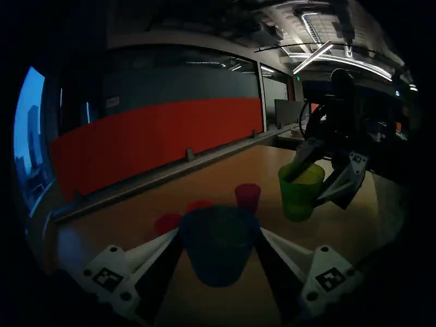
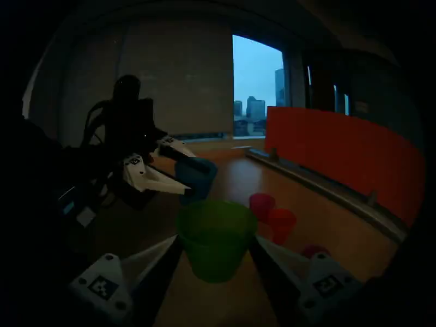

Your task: Pour water

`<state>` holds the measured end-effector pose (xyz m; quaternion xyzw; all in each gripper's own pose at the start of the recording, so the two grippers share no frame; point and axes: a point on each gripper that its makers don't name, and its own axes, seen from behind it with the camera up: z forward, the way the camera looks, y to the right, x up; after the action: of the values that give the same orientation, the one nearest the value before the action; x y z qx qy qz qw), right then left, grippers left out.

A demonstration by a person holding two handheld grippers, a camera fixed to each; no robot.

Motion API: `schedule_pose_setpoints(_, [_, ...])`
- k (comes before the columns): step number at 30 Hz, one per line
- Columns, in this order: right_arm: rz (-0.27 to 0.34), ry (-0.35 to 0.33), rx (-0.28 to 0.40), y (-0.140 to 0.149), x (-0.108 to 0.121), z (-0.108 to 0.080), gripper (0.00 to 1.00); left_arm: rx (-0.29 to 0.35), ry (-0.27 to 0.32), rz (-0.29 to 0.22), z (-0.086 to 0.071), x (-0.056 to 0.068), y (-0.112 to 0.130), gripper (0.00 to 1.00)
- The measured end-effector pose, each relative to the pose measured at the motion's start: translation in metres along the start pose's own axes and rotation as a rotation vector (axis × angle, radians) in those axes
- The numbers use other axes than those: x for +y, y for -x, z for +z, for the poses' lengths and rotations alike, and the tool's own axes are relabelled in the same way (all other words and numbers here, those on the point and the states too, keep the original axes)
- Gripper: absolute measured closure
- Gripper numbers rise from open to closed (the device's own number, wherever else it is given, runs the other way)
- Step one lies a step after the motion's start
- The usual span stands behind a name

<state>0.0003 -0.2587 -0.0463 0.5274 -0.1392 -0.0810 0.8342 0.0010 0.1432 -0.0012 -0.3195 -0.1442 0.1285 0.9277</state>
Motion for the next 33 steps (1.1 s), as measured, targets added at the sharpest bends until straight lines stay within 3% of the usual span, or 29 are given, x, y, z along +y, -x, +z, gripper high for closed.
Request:
schedule_pose_setpoints(15, [0.019,-0.007,-0.066,0.029,0.006,0.002,0.01,-0.115,0.047,0.035,0.015,0.011,0.046,0.14])
schedule_pose_setpoints(33, [0.033,-0.009,-0.133,0.059,0.013,0.01,0.01,-0.204,0.075,0.034,0.024,0.012,0.085,0.13])
